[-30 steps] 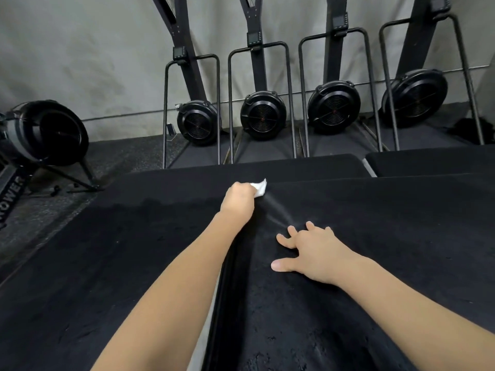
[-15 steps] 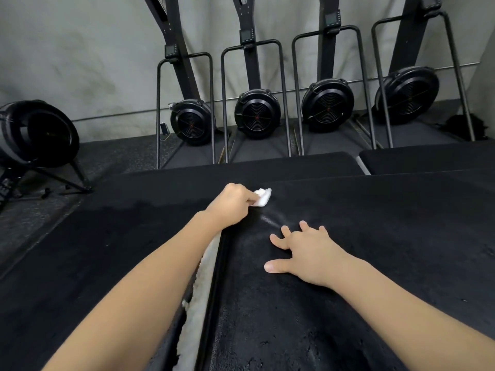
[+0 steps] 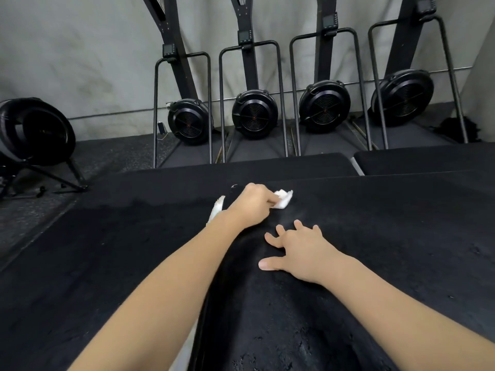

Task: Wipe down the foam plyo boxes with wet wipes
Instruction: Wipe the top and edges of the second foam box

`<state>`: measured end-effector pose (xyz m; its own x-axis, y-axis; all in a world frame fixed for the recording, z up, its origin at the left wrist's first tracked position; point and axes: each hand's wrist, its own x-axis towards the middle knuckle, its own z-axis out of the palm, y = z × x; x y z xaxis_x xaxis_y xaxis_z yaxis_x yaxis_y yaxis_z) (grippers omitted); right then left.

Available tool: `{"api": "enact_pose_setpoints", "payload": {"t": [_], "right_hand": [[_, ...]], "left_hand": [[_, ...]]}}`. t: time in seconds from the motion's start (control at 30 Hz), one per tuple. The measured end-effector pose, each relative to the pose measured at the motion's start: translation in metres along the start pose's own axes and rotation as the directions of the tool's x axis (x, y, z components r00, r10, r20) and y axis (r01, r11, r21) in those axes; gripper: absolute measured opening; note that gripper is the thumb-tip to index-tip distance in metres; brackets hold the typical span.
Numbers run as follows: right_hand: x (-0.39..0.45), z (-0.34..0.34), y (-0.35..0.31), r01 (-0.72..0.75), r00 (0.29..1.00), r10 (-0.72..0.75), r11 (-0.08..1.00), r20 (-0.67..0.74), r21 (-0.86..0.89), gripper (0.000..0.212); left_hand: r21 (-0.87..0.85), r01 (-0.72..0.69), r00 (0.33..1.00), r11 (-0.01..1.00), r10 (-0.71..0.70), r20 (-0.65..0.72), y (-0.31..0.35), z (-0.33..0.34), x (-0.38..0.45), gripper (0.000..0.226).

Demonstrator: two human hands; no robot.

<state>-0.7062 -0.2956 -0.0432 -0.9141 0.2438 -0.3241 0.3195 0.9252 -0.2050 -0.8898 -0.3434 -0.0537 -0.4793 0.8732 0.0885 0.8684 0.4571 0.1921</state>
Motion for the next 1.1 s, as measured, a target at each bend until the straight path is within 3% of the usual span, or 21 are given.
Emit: {"api": "enact_pose_setpoints", "payload": {"t": [0.1,0.2,0.3,0.37,0.47,0.6,0.67,0.83,0.93,1.0,1.1], "right_hand": [[0.000,-0.001,-0.001,-0.001,1.000,0.001,1.000,-0.004,-0.008,0.077],[0.002,0.000,-0.001,-0.004,1.000,0.004,1.000,-0.004,-0.011,0.077],[0.002,0.000,-0.001,-0.007,1.000,0.007,1.000,-0.001,-0.012,0.077],[0.001,0.001,-0.002,-0.007,1.000,0.007,1.000,0.002,-0.023,0.077],[0.001,0.001,-0.001,-0.006,1.000,0.006,1.000,-0.001,-0.031,0.077],[-0.001,0.000,-0.002,-0.006,1.000,0.006,1.000,0.003,0.005,0.076],[-0.001,0.000,-0.002,-0.005,1.000,0.005,1.000,0.000,0.009,0.076],[-0.001,0.004,0.001,0.009,1.000,-0.010,1.000,-0.021,-0.019,0.076],[-0.008,0.003,0.003,0.030,0.999,-0.030,1.000,-0.036,-0.005,0.076],[-0.011,0.003,0.005,0.042,0.998,-0.041,0.999,-0.042,0.013,0.075],[-0.019,0.002,0.011,0.047,0.998,-0.047,0.999,-0.029,0.015,0.073]], "left_hand": [[0.082,0.116,0.992,0.990,-0.112,-0.051,-0.039,-0.009,-0.015,0.030],[0.010,0.260,0.961,0.965,-0.258,-0.103,-0.041,-0.009,-0.018,0.032],[0.010,0.150,0.985,0.989,-0.148,-0.083,-0.001,-0.005,-0.024,0.059],[-0.011,0.039,0.999,0.999,-0.040,-0.019,0.022,-0.008,-0.033,0.065],[0.060,0.049,0.998,0.997,-0.047,-0.034,-0.003,-0.008,-0.036,0.069],[0.014,0.297,0.943,0.955,-0.291,-0.164,-0.038,-0.006,-0.038,0.028],[-0.065,0.282,0.937,0.957,-0.289,-0.198,-0.020,-0.004,-0.039,0.023],[-0.132,0.051,0.995,0.990,-0.061,-0.077,0.025,0.005,-0.044,0.028],[0.001,0.247,0.962,0.969,-0.245,-0.123,0.005,0.001,-0.049,0.047],[0.022,0.379,0.916,0.925,-0.372,-0.151,-0.011,-0.004,-0.058,0.032],[0.037,0.413,0.904,0.910,-0.404,-0.139,-0.010,-0.008,-0.067,0.024]]}}
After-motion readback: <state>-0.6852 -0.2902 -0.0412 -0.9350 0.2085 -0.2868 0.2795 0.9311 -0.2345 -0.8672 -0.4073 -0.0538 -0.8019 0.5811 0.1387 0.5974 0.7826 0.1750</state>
